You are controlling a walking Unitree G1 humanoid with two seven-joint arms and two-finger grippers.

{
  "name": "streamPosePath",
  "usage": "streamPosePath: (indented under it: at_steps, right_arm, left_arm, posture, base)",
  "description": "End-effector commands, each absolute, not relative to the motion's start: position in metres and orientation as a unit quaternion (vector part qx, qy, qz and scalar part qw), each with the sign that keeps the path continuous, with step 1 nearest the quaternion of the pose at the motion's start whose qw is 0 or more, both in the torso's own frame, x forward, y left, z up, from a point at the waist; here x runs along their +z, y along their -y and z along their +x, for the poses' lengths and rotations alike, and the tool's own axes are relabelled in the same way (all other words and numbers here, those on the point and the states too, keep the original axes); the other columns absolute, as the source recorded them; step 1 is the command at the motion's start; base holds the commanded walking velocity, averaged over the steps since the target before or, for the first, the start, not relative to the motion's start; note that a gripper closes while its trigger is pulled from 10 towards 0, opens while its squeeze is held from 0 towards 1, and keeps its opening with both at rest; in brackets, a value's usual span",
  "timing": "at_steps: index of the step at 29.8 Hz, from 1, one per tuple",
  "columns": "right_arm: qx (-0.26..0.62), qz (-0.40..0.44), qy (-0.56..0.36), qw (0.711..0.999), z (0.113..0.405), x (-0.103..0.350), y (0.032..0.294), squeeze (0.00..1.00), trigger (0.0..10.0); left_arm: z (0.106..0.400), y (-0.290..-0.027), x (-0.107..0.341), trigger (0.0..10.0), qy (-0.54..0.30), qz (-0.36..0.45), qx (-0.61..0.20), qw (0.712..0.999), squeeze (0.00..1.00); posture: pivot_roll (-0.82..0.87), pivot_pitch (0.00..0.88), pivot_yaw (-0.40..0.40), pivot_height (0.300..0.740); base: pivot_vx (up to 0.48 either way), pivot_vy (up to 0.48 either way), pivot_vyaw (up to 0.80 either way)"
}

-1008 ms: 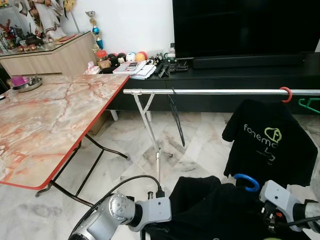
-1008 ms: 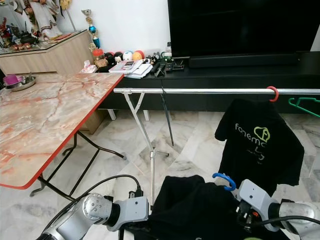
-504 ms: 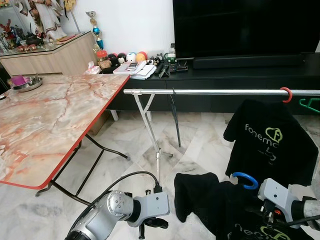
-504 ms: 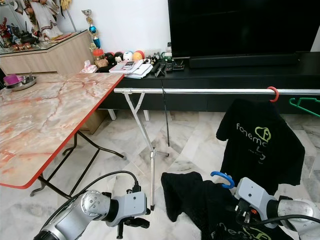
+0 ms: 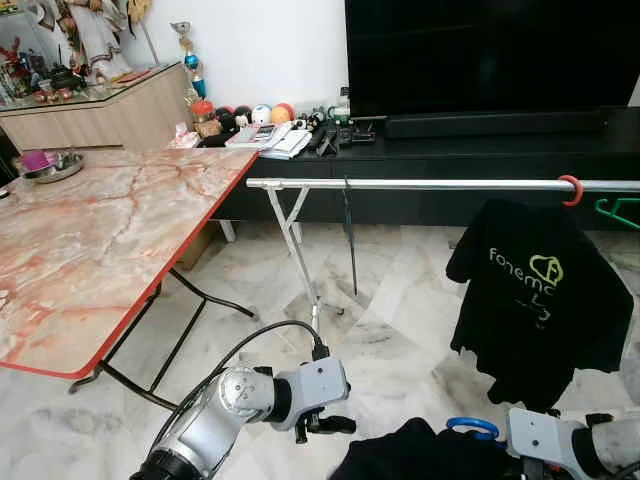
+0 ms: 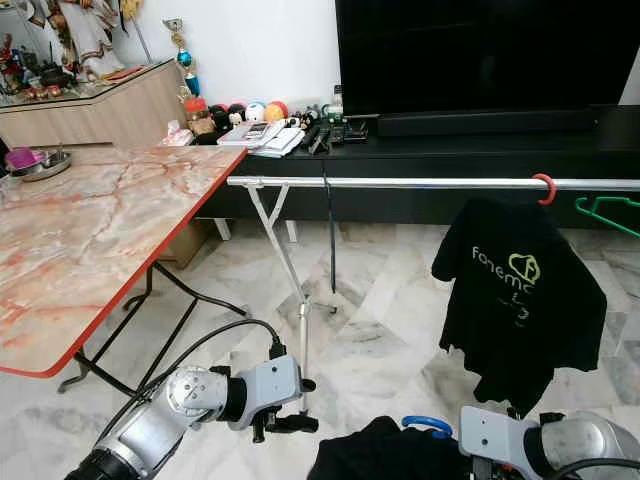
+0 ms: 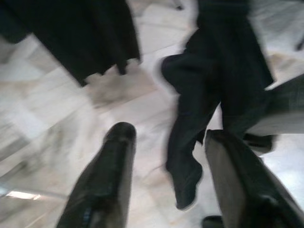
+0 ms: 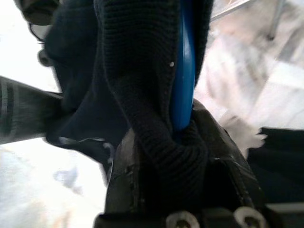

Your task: Hang hanger

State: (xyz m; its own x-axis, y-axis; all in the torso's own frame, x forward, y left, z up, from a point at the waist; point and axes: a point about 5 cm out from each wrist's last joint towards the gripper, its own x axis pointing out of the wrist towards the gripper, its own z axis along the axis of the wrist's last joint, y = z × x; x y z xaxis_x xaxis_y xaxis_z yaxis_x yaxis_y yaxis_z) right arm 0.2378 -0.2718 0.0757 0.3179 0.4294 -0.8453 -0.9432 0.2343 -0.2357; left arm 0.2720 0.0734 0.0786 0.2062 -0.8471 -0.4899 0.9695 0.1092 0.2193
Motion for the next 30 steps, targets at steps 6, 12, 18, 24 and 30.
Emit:
streamPosePath:
  at_steps: [6,12,18,24,30]
  right_arm:
    - [0.529,-0.367,-0.252,0.723,0.248,0.088,0.237,0.0,10.0]
    - [0.538,-0.362,-0.246,0.721,0.248,0.087,0.233,0.0,10.0]
    - [0.544,-0.351,-0.233,0.726,0.248,0.09,0.227,0.0,10.0]
    - [0.549,-0.343,-0.21,0.733,0.251,0.099,0.219,0.0,10.0]
    - [0.555,-0.34,-0.193,0.734,0.252,0.106,0.215,0.0,10.0]
  left_arm:
    - [0.265,-0.066,0.075,10.0,-0.126,0.241,-0.641,0.718,1.0]
    - [0.277,-0.05,0.084,10.0,-0.084,0.241,-0.602,0.757,0.15]
    - [0.271,-0.045,0.08,10.0,-0.095,0.232,-0.621,0.743,0.0]
    - [0.262,-0.048,0.067,10.0,-0.125,0.238,-0.64,0.72,0.0]
    - [0.26,-0.048,0.063,10.0,-0.131,0.243,-0.643,0.715,0.0]
  posture:
    - [0.01,0.0,0.071,0.74]
    - [0.0,0.0,0.069,0.74]
    - [0.01,0.0,0.069,0.74]
    - [0.0,0.0,0.072,0.74]
    - [0.0,0.0,0.075,0.74]
  base:
    - [0.0,0.0,0.0]
    - [0.0,0.0,0.0]
    - [0.0,0.0,0.0]
    - [0.0,0.0,0.0]
    - [0.0,0.0,0.0]
